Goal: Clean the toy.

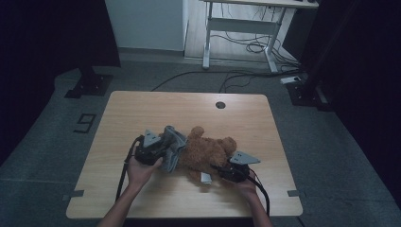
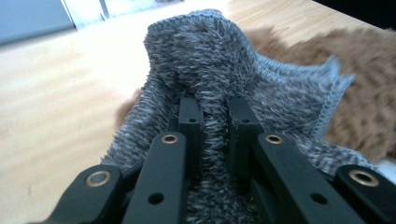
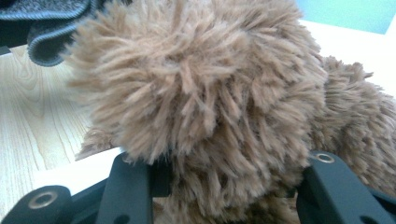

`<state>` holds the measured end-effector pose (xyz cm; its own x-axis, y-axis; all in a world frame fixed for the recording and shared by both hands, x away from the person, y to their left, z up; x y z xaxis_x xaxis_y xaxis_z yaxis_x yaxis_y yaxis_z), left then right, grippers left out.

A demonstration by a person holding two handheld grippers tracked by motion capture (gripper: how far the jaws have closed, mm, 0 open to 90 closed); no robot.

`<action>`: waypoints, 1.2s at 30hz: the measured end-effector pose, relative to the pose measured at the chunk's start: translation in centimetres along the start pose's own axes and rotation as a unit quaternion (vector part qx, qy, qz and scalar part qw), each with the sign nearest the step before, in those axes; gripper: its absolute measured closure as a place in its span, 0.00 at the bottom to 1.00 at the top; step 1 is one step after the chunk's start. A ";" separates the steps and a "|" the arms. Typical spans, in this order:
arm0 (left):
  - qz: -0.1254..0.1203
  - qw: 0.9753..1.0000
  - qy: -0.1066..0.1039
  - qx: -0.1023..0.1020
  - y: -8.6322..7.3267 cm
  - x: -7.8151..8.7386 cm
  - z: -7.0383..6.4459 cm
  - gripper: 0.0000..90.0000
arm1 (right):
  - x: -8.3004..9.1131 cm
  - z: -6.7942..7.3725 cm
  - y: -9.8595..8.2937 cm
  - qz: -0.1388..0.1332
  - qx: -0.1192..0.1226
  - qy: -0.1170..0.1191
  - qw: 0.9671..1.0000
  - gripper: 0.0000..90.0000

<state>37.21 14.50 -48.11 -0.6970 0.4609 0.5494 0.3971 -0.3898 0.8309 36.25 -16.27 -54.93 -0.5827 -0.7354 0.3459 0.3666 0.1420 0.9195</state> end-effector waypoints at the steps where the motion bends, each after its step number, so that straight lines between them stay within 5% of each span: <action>1: -0.001 1.000 0.001 0.005 -0.3 0.0 0.2 0.87 | 0.0 0.0 0.0 0.000 0.002 -0.001 1.000 0.59; 8: -0.008 0.999 0.003 0.031 -2.2 0.0 0.9 0.87 | 0.0 0.3 0.0 0.003 0.003 -0.005 1.000 0.59; 15: 0.021 0.999 0.021 0.036 -4.4 -0.4 2.1 0.87 | -0.1 -0.2 0.0 0.003 -0.008 0.003 1.000 0.59; 21: 0.029 0.998 0.010 0.055 -6.0 -1.4 2.6 0.87 | -0.1 -0.3 0.0 0.003 -0.011 0.006 1.000 0.59; 29: -0.023 0.997 -0.019 0.066 -2.7 0.4 2.9 0.87 | -0.1 -0.7 0.0 0.001 -0.021 0.010 1.000 0.59; 36: -0.044 0.997 -0.043 0.037 1.6 0.2 0.9 0.87 | -0.1 -0.7 0.0 0.001 -0.020 0.011 1.000 0.59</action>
<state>38.21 14.71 -46.57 -0.6793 0.5580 0.4766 0.3814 -0.2863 0.8790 36.79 -16.71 -55.13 -0.5658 -0.7499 0.3428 0.3959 0.1177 0.9107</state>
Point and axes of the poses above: each handheld gripper's, and its own axes: x roughly backward along the jaws, y roughly out of its top, z roughly to its left, the point moved 3 cm from there along -x, roughly forward along the jaws, and after that the axes turned 8 degrees about -x, right-handed, at the moved point
